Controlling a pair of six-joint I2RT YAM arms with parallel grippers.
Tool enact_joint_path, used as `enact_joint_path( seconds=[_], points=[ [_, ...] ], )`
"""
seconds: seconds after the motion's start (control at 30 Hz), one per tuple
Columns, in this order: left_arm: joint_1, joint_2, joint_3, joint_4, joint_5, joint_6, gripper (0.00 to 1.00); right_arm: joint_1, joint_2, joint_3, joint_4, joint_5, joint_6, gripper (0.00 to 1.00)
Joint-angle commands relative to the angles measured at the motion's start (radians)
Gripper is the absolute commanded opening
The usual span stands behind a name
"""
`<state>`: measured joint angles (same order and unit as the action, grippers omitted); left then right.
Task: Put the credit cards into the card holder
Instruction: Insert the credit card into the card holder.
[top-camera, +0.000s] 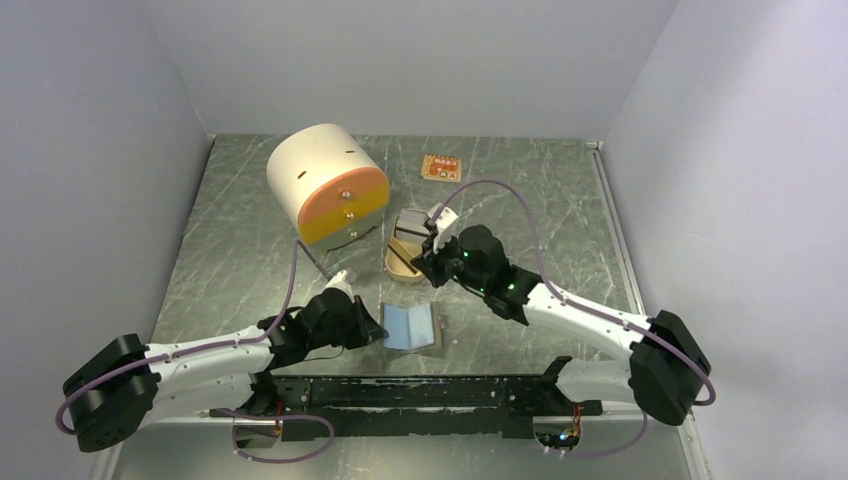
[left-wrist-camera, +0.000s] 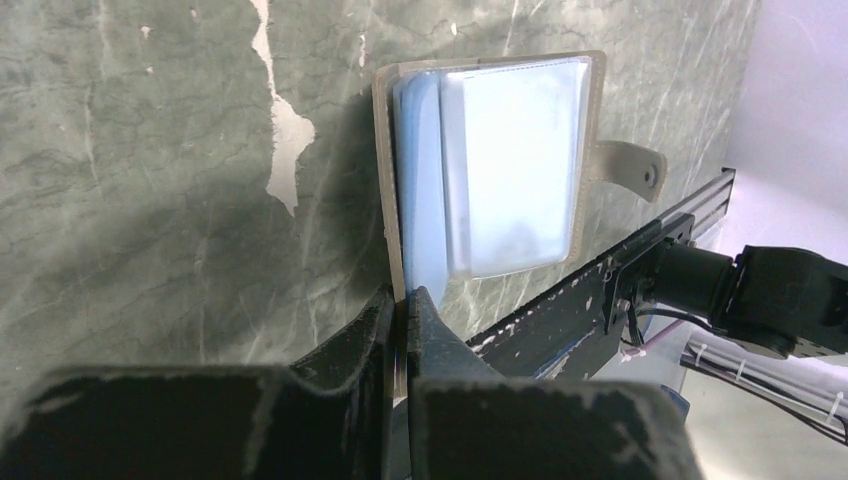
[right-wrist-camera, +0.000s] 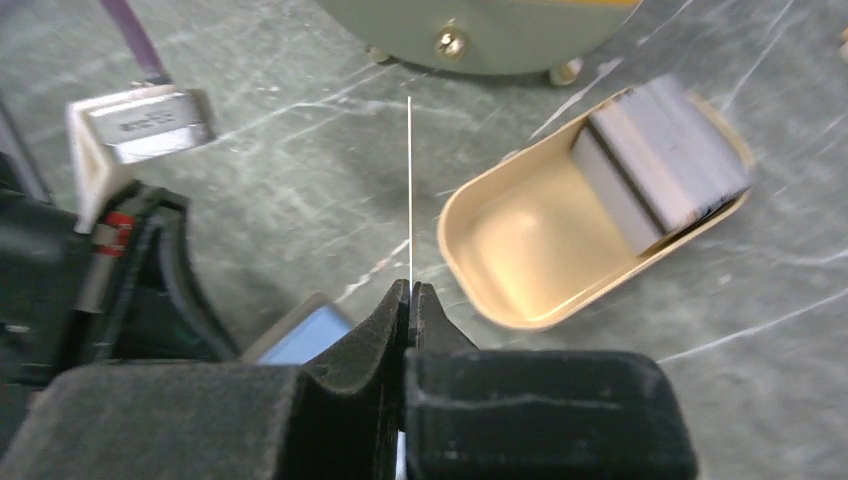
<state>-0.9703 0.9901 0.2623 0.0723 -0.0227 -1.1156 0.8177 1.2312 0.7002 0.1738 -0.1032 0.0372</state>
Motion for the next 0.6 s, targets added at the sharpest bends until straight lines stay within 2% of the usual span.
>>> enact_joint_path(
  seconds=[0.0, 0.07, 0.27, 0.57],
  points=[
    [-0.001, 0.007, 0.002, -0.029, -0.056, -0.028, 0.09, 0.025, -0.049, -0.026, 0.007, 0.032, 0.332, 0.00],
    [-0.001, 0.023, 0.006, -0.033, -0.057, -0.035, 0.09, 0.035, -0.060, -0.038, -0.026, 0.034, 0.451, 0.00],
    [0.001, 0.067, 0.020, -0.033, -0.047, -0.042, 0.09, 0.109, -0.121, -0.174, 0.060, 0.096, 0.735, 0.00],
    [0.010, 0.074, 0.013, -0.027, -0.025, -0.048, 0.09, 0.202, -0.110, -0.347, 0.173, 0.192, 0.956, 0.00]
  ],
)
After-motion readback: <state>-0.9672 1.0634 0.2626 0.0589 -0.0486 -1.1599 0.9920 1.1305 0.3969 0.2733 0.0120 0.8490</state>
